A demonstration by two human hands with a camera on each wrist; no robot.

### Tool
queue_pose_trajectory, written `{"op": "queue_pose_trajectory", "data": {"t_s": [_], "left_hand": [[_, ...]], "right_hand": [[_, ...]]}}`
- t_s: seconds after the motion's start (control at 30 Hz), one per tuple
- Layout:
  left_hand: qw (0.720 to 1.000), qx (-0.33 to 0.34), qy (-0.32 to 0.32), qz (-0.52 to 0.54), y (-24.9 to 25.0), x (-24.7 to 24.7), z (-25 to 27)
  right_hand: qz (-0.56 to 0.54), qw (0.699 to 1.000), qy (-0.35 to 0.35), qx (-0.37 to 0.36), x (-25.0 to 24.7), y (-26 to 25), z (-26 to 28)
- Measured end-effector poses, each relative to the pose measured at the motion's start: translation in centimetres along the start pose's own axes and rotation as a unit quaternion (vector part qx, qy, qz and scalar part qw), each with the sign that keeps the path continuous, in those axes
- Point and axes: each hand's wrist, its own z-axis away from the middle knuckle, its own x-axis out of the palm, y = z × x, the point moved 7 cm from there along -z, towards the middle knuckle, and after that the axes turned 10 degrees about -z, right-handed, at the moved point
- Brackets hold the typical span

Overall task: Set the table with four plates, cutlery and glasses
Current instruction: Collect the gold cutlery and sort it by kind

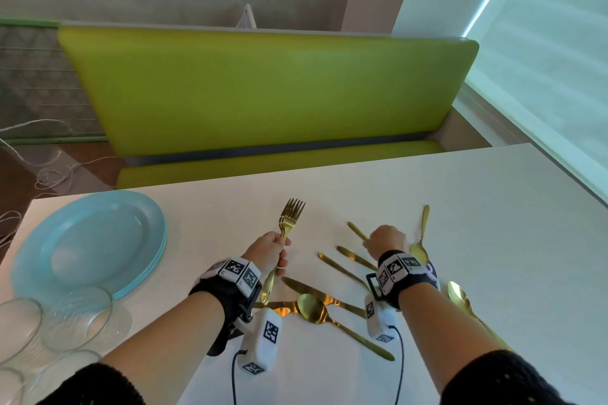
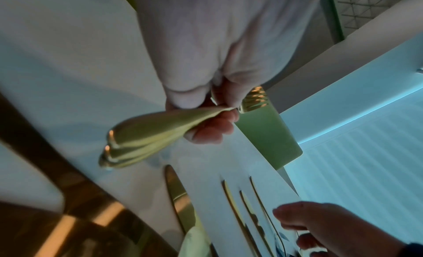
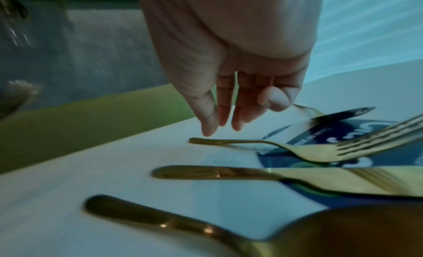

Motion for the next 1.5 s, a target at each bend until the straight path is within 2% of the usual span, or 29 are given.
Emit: {"op": "queue_pose_trajectory", "data": {"t_s": [0.1,0.33,0.53,0.63,0.73,0.87,1.03,1.13,1.23,1.33,1.5], "left_hand": [[1.000,0.010,0.008,-0.016,0.3,-0.2,-0.1],[0.999,0.007,0.010,-0.046,0.7,0.5,-0.3],[0.997,0.000,0.004,-0.072,0.8,0.4,-0.4],[0.995,0.006,0.013,-0.097,1.3,0.0,-0.3],[0.991,0.015,0.033,-0.130,1.9,-0.6,-0.4],[0.983,0.028,0.057,-0.174,2.5,-1.3,-0.1],[0.978,0.018,-0.016,-0.207,2.2,-0.5,1.4],[0.972,0.011,-0.074,-0.224,1.8,0.4,2.3],[0.959,0.025,-0.114,-0.259,1.7,1.1,3.6],[0.953,0.035,-0.144,-0.265,1.2,1.9,4.6],[0.950,0.067,-0.158,-0.262,0.4,2.4,5.3]], "right_hand": [[0.082,0.997,0.010,0.000,0.5,1.6,-1.9],[0.147,0.989,-0.028,-0.015,1.9,3.1,-3.6],[0.134,0.989,0.026,-0.051,0.9,2.0,-2.3],[0.131,0.984,0.051,-0.114,-0.2,-0.6,0.1],[0.174,0.956,0.060,-0.230,-0.7,-4.3,3.1],[0.244,0.896,0.051,-0.369,0.0,-8.0,7.5],[0.324,0.811,0.046,-0.485,1.9,-10.5,12.3],[0.334,0.783,0.025,-0.524,2.6,-10.9,14.1],[0.334,0.760,0.035,-0.557,2.7,-11.2,15.8],[0.341,0.758,0.021,-0.555,3.3,-11.0,16.7],[0.374,0.752,0.004,-0.543,3.9,-10.3,17.2]]}}
